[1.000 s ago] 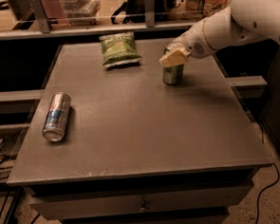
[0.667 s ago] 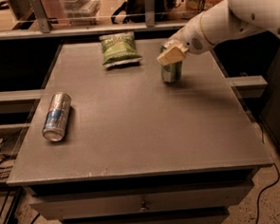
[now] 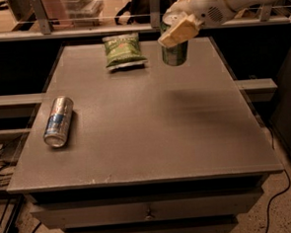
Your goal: Move green can near redbull can
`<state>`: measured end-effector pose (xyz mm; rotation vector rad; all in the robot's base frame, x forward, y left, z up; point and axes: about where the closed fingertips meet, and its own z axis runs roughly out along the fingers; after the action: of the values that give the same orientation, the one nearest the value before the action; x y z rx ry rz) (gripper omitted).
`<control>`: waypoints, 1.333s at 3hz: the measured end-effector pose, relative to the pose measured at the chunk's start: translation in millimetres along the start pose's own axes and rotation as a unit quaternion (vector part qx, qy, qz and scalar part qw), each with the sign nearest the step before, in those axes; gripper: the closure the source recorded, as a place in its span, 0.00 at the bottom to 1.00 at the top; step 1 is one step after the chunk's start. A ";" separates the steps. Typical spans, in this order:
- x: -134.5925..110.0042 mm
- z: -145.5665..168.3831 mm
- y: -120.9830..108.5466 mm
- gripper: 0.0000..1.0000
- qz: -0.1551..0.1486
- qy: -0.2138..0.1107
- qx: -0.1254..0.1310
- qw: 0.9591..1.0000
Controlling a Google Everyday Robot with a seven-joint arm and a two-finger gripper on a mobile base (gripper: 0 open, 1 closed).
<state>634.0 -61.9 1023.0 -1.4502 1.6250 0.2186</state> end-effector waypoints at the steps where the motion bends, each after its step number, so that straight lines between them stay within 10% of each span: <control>1: -2.0 0.9 1.2 1.00 -0.016 -0.001 -0.002 1.000; 3: -30.9 50.3 47.5 1.00 -0.032 -0.048 -0.100 0.993; 4: -61.9 82.7 86.3 1.00 -0.030 -0.105 -0.175 0.978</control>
Offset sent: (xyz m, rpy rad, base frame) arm -0.0168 0.0490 -0.0174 -0.0496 0.0339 0.1803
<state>594.2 60.5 983.8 -1.6741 1.4146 0.6286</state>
